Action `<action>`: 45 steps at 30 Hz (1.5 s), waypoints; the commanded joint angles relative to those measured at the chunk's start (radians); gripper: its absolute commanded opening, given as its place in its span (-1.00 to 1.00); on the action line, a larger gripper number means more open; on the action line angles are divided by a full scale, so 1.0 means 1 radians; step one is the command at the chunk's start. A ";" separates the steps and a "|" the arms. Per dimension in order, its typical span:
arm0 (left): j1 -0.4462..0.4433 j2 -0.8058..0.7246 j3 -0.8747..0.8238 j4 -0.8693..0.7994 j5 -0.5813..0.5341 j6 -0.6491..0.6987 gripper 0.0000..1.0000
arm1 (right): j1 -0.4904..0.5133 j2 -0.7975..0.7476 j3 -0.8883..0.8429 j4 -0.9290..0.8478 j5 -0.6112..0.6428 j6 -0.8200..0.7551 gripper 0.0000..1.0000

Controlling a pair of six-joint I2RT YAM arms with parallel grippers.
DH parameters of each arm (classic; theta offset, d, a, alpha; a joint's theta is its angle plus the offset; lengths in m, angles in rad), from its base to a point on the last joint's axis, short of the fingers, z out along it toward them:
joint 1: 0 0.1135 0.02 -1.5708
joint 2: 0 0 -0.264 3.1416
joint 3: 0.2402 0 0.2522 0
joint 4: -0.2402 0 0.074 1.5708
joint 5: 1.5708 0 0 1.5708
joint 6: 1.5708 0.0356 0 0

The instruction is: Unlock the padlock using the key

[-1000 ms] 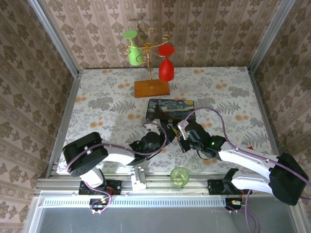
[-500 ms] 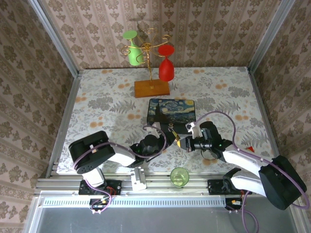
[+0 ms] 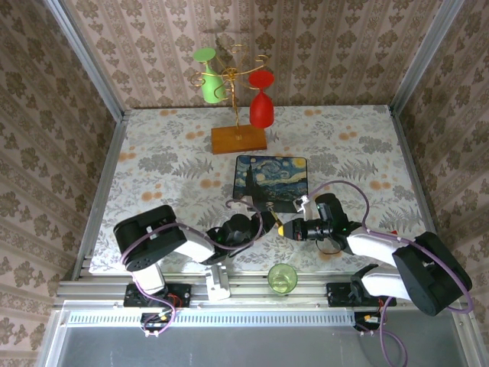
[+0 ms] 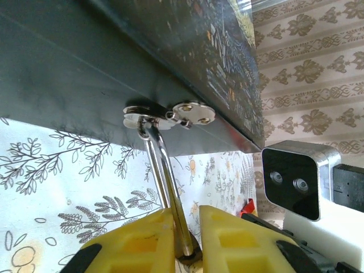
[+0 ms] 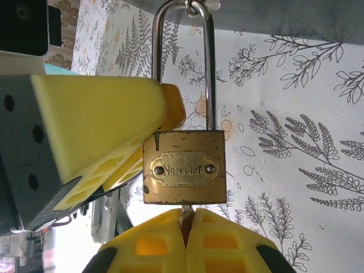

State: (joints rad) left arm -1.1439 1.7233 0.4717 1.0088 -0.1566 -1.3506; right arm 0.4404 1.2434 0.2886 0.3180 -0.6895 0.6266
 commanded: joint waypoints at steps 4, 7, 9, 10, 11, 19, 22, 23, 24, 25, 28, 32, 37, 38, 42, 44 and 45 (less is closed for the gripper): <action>0.007 -0.025 -0.038 -0.205 -0.028 0.083 -0.57 | -0.048 0.032 -0.003 0.065 -0.033 0.042 -1.00; 0.010 -0.052 -0.028 -0.304 -0.048 0.116 -0.55 | -0.051 0.048 -0.021 0.104 -0.052 0.060 -1.00; 0.015 -0.056 -0.042 -0.307 -0.052 0.122 -0.58 | -0.051 0.040 -0.024 0.090 -0.051 0.057 -1.00; 0.023 -0.057 -0.049 -0.303 -0.051 0.124 -0.58 | -0.051 0.030 -0.023 0.078 -0.049 0.052 -1.00; 0.030 -0.059 -0.053 -0.303 -0.050 0.126 -0.58 | -0.049 0.022 -0.023 0.066 -0.046 0.046 -1.00; 0.042 -0.136 0.036 -0.445 -0.053 0.251 -0.57 | -0.055 0.054 0.013 -0.046 0.006 -0.003 -0.92; 0.041 -0.198 0.073 -0.548 -0.085 0.316 -0.55 | -0.054 0.107 0.028 -0.061 0.021 0.008 -0.88; 0.041 -0.220 0.085 -0.580 -0.101 0.345 -0.53 | -0.055 0.131 0.030 -0.044 0.020 0.026 -0.84; 0.042 -0.238 0.100 -0.608 -0.110 0.377 -0.50 | -0.055 0.166 0.034 -0.028 0.017 0.045 -0.81; 0.043 -0.251 0.118 -0.636 -0.115 0.406 -0.48 | -0.055 0.199 0.037 -0.010 0.011 0.058 -0.82; 0.044 -0.254 0.187 -0.722 -0.113 0.495 -0.40 | -0.054 0.274 0.041 0.054 0.003 0.097 -0.80; 0.044 -0.201 0.231 -0.723 -0.089 0.553 -0.29 | -0.053 0.295 0.030 0.085 0.043 0.104 -0.74; 0.038 -0.085 0.313 -0.739 -0.057 0.621 -0.26 | -0.054 0.285 0.043 0.036 0.061 0.101 -0.50; 0.035 -0.069 0.321 -0.744 -0.056 0.620 -0.26 | -0.054 0.280 0.045 0.021 0.071 0.102 -0.45; 0.024 -0.071 0.330 -0.779 -0.109 0.640 -0.28 | -0.054 0.221 0.034 -0.056 0.161 0.082 -0.40; 0.024 -0.061 0.337 -0.802 -0.123 0.657 -0.31 | -0.055 0.206 0.028 -0.065 0.174 0.078 -0.40; 0.028 -0.055 0.335 -0.802 -0.120 0.655 -0.33 | -0.055 0.210 0.032 -0.066 0.172 0.076 -0.40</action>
State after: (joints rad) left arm -1.1122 1.6581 0.7799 0.2523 -0.2455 -0.7437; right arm 0.3927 1.4528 0.3340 0.3519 -0.6563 0.7334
